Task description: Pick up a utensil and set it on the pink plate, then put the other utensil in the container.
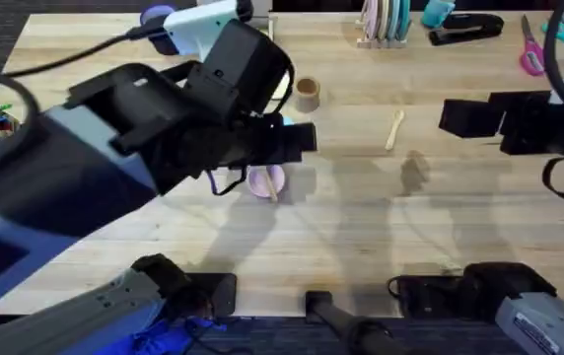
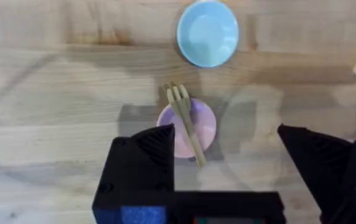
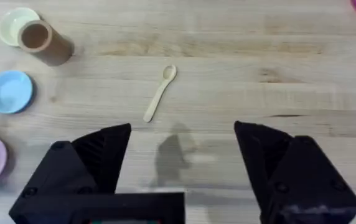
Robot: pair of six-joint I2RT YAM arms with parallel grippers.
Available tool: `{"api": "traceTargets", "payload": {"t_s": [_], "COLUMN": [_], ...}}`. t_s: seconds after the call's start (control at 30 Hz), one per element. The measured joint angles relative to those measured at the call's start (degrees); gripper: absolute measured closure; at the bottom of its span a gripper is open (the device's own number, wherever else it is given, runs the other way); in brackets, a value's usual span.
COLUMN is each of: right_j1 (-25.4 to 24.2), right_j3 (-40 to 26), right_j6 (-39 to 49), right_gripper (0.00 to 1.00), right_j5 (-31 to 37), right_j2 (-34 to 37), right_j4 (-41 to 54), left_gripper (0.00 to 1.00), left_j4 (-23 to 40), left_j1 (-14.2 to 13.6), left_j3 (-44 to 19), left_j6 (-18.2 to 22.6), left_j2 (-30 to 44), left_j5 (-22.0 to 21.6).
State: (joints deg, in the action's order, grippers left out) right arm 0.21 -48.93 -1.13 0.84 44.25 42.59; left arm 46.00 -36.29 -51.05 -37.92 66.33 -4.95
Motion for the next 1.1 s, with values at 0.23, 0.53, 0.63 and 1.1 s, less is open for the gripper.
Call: {"api": "traceTargets", "payload": {"t_s": [0.23,0.53,0.63,1.1], "right_j1": [0.0,0.0,0.0,0.0], "right_j3": [0.0,0.0,0.0,0.0], "right_j6": [-0.02,0.0,0.0,-0.02], "right_gripper": [0.003,0.004,0.004,0.004], "right_j5": [0.0,0.0,0.0,0.0], "right_j2": [0.0,0.0,0.0,0.0], "right_j4": [-0.02,-0.02,-0.02,-0.01], "left_gripper": [0.009,0.009,0.009,0.009], "left_j4": [1.93,2.64,2.22,-2.55], "left_j1": [2.78,12.35,15.27,22.64], "left_j3": [0.0,-0.25,-1.42,-3.87], "left_j6": [12.95,27.88,32.99,45.73], "left_j2": [-2.06,-2.01,-1.6,5.13], "left_j5": [7.23,15.29,16.37,17.4]}}
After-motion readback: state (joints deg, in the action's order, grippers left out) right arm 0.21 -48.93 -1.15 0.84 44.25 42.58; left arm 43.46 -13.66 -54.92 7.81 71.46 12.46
